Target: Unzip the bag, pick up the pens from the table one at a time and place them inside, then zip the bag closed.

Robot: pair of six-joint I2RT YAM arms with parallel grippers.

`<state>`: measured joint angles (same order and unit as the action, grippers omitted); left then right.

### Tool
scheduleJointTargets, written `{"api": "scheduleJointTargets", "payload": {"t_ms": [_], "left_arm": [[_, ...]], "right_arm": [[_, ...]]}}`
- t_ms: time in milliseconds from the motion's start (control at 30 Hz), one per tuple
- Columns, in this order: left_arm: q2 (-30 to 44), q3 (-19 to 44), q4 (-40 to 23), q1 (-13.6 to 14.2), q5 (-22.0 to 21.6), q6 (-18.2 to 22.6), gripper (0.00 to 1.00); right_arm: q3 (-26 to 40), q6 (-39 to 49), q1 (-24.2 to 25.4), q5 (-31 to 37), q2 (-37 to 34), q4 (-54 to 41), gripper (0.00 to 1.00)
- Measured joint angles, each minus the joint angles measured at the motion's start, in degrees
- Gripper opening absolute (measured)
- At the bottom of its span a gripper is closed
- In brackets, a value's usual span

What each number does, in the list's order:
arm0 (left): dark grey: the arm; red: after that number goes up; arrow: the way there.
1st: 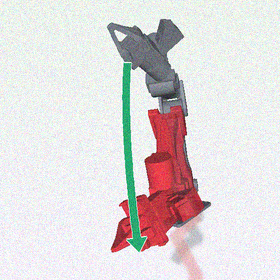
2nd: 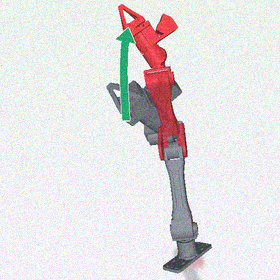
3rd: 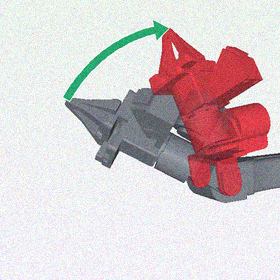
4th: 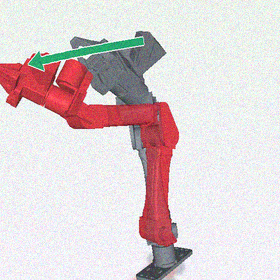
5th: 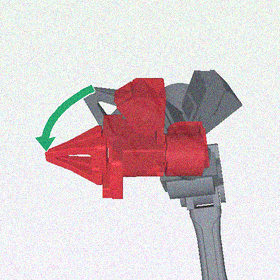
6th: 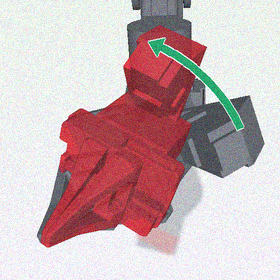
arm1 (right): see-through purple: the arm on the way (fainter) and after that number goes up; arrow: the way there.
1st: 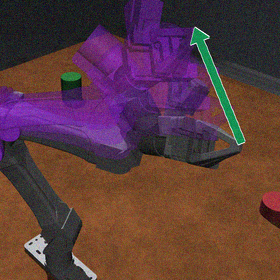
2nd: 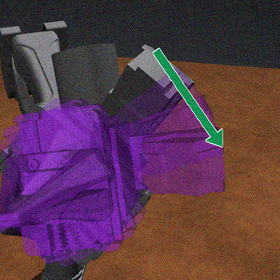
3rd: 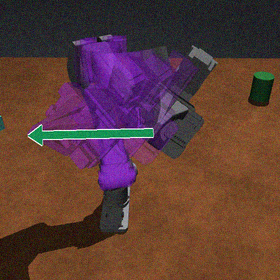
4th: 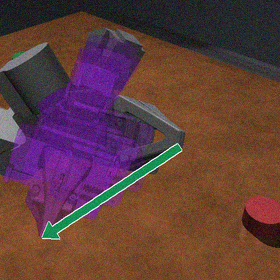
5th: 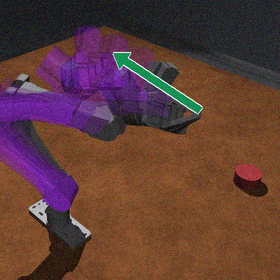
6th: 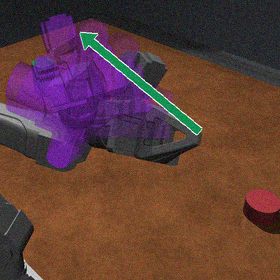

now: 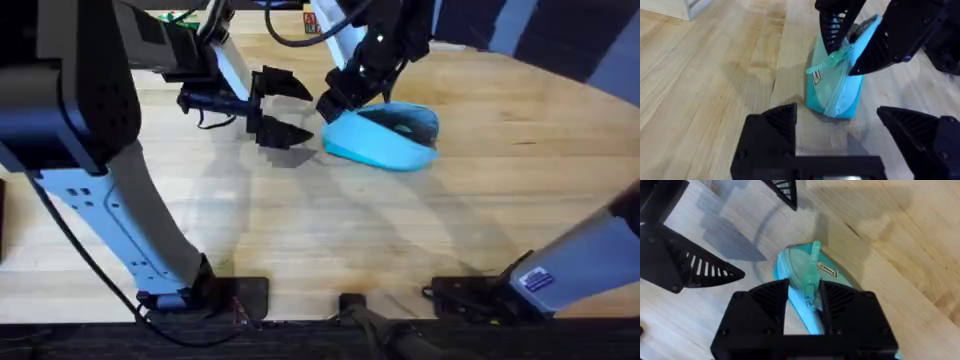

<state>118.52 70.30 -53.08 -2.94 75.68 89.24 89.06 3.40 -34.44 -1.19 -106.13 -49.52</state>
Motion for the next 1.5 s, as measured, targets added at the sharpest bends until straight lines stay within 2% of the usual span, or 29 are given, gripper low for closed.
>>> {"api": "scheduleJointTargets", "payload": {"t_ms": [167,300,400,467,800,833,1500], "left_arm": [[0.0,0.0,0.0,0.0,0.0,0.0,0.993],[0.0,0.0,0.0,0.0,0.0,0.0,0.993],[0.0,0.0,0.0,0.0,0.0,0.0,0.993],[0.0,0.0,0.0,0.0,0.0,0.02,0.993],[0.0,0.0,0.0,0.0,0.0,0.0,0.994],[0.0,0.0,0.0,0.0,0.0,0.0,0.994],[0.0,0.0,0.0,0.0,0.0,0.0,0.994]], "right_arm": [[0.0,0.01,0.0,-0.15,0.0,-0.24,0.364],[0.0,0.0,0.0,-0.35,0.0,-0.19,0.241],[0.0,0.0,0.0,-0.39,0.0,-0.15,0.227],[0.0,0.0,0.0,-0.4,0.01,-0.1,0.162],[1.66,0.08,0.0,-0.37,0.0,-0.63,0.099],[1.79,-0.09,0.0,-0.36,0.0,-0.67,0.052],[1.97,0.0,0.0,-0.28,1.55,-1.56,0.031]]}}
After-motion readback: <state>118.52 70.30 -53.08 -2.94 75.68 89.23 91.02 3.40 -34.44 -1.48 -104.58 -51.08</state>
